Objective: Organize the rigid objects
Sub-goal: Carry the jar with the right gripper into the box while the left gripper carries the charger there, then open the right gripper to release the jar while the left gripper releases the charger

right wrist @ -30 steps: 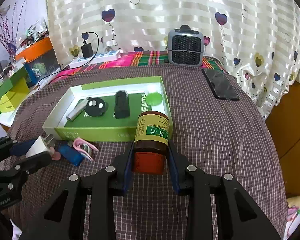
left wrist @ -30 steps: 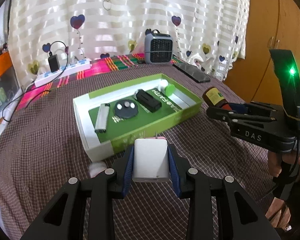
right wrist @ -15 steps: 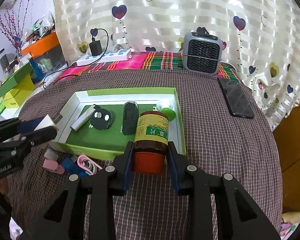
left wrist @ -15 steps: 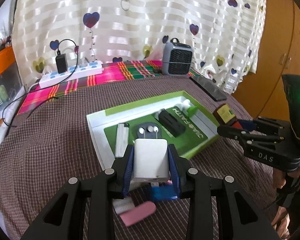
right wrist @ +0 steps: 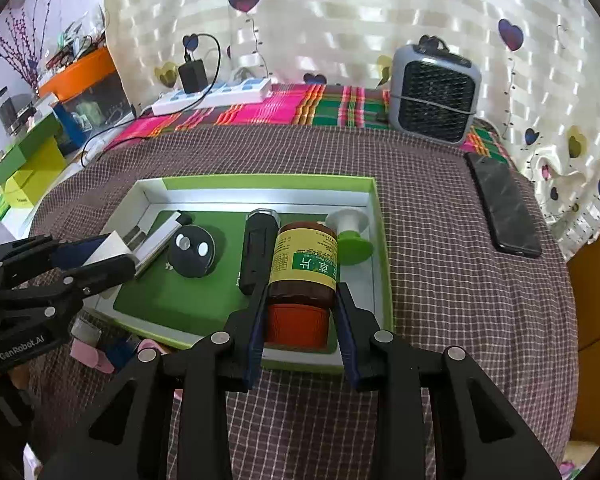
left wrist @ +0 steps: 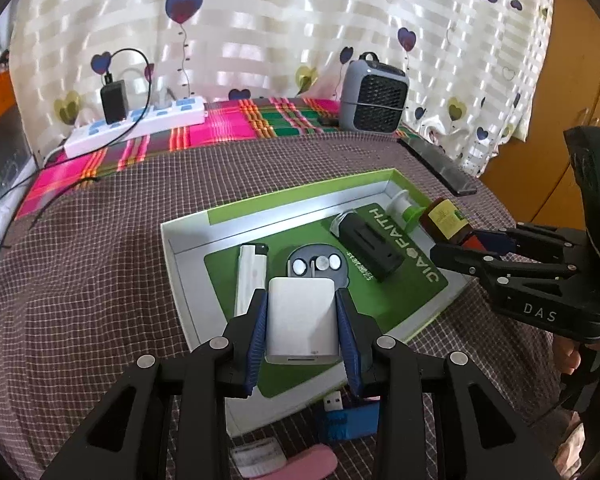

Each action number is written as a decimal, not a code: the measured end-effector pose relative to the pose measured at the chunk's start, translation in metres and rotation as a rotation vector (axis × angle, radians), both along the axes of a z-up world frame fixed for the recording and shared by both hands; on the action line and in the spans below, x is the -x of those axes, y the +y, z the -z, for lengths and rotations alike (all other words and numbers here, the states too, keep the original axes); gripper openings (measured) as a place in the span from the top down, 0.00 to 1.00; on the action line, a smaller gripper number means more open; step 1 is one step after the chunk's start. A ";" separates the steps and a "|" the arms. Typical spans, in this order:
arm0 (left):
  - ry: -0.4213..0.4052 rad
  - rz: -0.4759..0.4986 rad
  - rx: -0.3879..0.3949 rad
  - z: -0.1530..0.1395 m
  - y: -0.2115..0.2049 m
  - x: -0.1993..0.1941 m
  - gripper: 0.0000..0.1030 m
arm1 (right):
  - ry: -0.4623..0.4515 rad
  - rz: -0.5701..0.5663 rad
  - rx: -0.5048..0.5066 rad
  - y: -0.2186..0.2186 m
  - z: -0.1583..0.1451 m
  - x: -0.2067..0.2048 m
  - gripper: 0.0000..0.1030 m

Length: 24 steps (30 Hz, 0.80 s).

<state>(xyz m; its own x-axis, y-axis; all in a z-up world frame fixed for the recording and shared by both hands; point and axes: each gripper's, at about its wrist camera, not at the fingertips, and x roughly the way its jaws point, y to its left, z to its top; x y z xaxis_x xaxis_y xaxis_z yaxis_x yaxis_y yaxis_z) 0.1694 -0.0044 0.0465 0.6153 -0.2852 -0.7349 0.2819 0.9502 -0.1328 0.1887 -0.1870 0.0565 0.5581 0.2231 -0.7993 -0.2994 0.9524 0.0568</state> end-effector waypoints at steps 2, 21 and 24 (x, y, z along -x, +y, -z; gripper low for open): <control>0.010 -0.001 -0.004 0.004 0.000 -0.004 0.69 | 0.013 -0.004 0.005 0.001 0.005 -0.005 0.68; 0.042 0.010 -0.029 0.019 -0.004 -0.019 0.69 | 0.092 -0.004 0.039 0.004 0.030 -0.030 0.68; 0.041 0.011 -0.031 0.019 -0.004 -0.019 0.69 | 0.090 -0.004 0.047 0.005 0.030 -0.031 0.68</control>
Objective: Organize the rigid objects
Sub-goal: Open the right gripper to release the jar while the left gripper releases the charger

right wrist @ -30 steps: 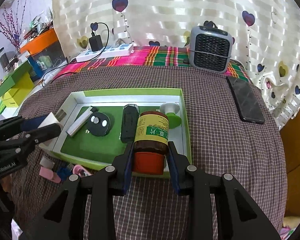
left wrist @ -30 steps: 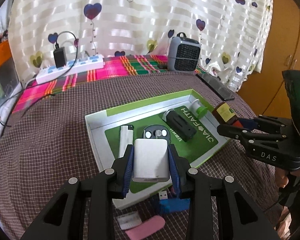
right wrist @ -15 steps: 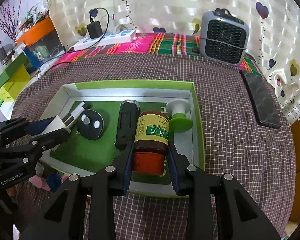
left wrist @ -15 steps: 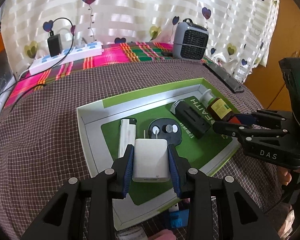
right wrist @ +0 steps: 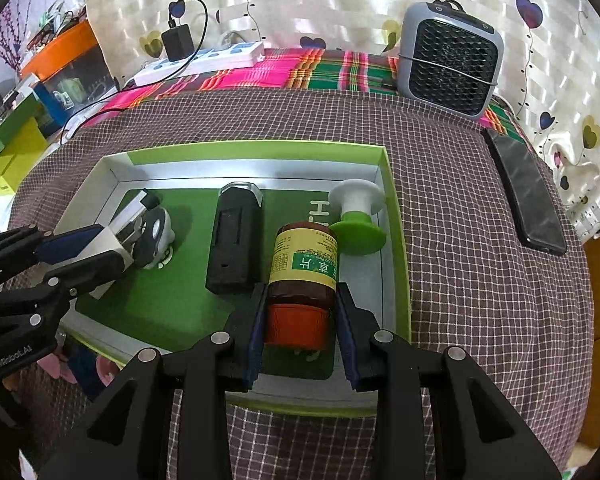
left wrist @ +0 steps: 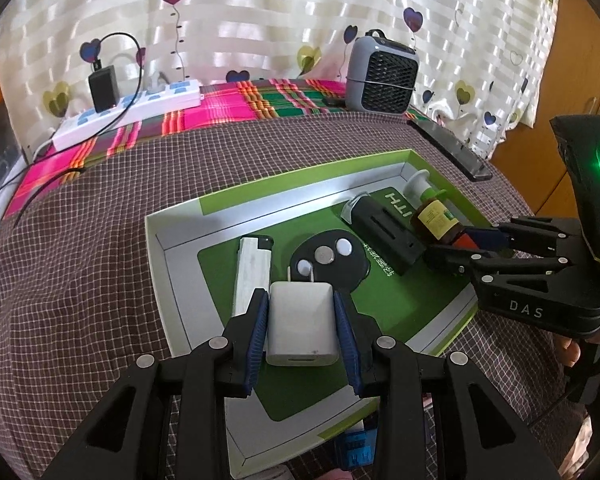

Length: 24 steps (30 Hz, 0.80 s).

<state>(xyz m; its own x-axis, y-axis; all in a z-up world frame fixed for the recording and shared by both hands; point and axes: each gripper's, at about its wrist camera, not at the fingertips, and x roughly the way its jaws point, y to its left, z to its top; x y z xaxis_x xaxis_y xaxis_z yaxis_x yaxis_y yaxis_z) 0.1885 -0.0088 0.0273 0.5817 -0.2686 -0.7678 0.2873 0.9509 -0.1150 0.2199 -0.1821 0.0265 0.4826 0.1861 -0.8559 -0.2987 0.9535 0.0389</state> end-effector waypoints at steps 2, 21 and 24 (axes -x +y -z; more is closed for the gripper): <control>0.002 0.002 0.000 0.000 0.000 0.000 0.69 | -0.001 -0.001 0.007 0.001 0.000 0.000 0.68; 0.003 0.000 0.003 0.000 0.000 0.001 0.64 | -0.010 0.002 -0.008 0.002 0.000 0.002 0.58; 0.003 -0.002 0.008 -0.001 0.001 0.002 0.61 | -0.014 0.002 -0.014 0.003 -0.001 0.003 0.52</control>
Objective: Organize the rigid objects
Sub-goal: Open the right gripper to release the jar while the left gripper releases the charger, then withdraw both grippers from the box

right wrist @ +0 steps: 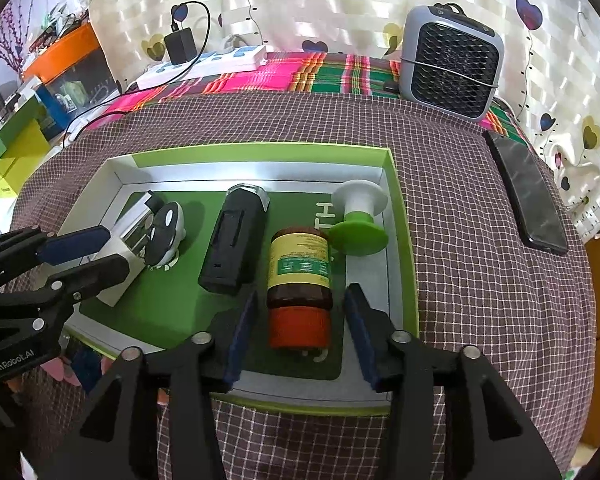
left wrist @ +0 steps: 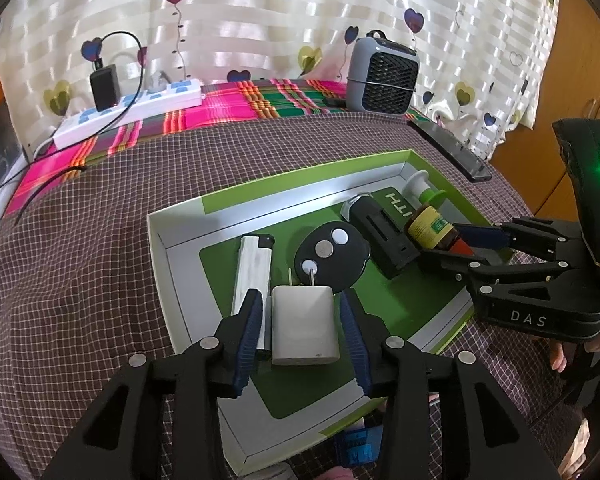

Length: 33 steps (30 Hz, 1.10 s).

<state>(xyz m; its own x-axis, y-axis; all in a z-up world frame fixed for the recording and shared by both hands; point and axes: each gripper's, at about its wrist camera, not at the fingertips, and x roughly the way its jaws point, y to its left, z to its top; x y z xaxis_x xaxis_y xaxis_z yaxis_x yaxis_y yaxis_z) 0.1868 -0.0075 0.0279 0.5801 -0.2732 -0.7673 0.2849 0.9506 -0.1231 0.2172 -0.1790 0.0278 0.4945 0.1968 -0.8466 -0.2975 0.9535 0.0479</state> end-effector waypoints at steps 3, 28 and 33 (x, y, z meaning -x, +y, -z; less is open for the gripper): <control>-0.004 0.000 0.003 -0.001 0.000 0.002 0.60 | -0.001 0.005 -0.007 0.000 -0.001 0.001 0.52; -0.076 -0.013 0.024 -0.030 0.008 0.047 0.56 | -0.069 0.030 -0.042 -0.004 -0.026 0.035 0.49; -0.099 -0.022 0.029 -0.036 0.014 0.064 0.56 | -0.088 0.039 -0.051 -0.005 -0.032 0.049 0.49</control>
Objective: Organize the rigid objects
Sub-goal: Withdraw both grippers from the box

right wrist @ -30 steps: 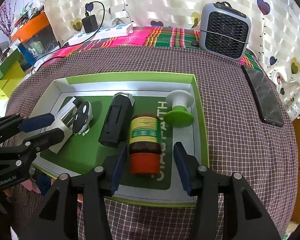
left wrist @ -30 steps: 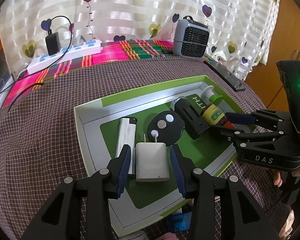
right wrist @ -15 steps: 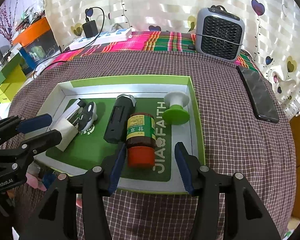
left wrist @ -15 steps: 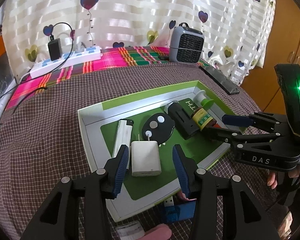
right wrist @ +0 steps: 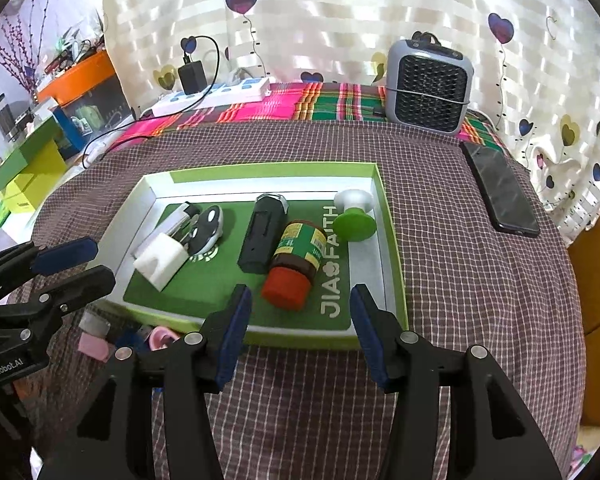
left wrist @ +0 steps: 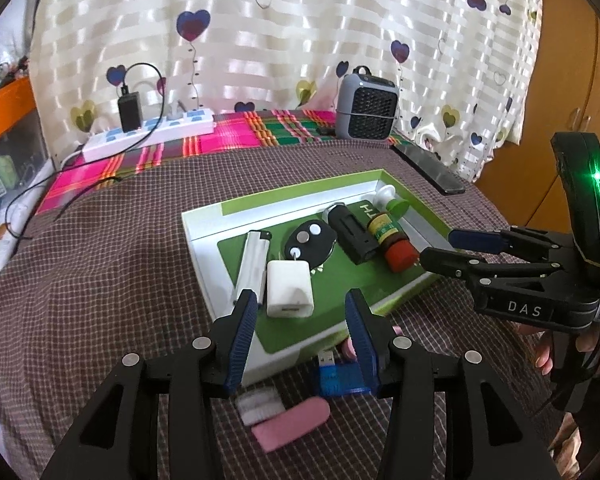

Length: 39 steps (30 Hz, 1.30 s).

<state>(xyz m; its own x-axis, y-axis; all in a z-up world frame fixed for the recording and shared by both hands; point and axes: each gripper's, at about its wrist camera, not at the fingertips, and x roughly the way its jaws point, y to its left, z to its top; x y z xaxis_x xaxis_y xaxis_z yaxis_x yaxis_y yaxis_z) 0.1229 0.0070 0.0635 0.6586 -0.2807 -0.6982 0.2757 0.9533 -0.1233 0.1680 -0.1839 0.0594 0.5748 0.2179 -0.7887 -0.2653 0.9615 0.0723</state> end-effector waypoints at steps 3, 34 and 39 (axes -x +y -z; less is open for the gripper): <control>-0.009 -0.012 0.009 -0.003 0.007 0.010 0.56 | -0.012 0.007 -0.010 -0.001 -0.004 0.010 0.49; 0.064 0.128 0.085 0.041 0.043 0.072 0.56 | -0.047 0.032 -0.066 0.015 0.020 0.099 0.49; 0.068 0.141 0.088 0.043 0.040 0.063 0.55 | -0.037 0.035 -0.072 0.017 0.023 0.100 0.49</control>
<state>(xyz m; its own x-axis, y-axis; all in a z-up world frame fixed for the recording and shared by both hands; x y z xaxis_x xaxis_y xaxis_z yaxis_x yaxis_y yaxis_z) 0.0594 0.0471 0.0206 0.5607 -0.4287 -0.7084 0.3937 0.8907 -0.2274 0.0676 -0.1664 0.0362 0.6118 0.2524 -0.7497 -0.2357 0.9628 0.1317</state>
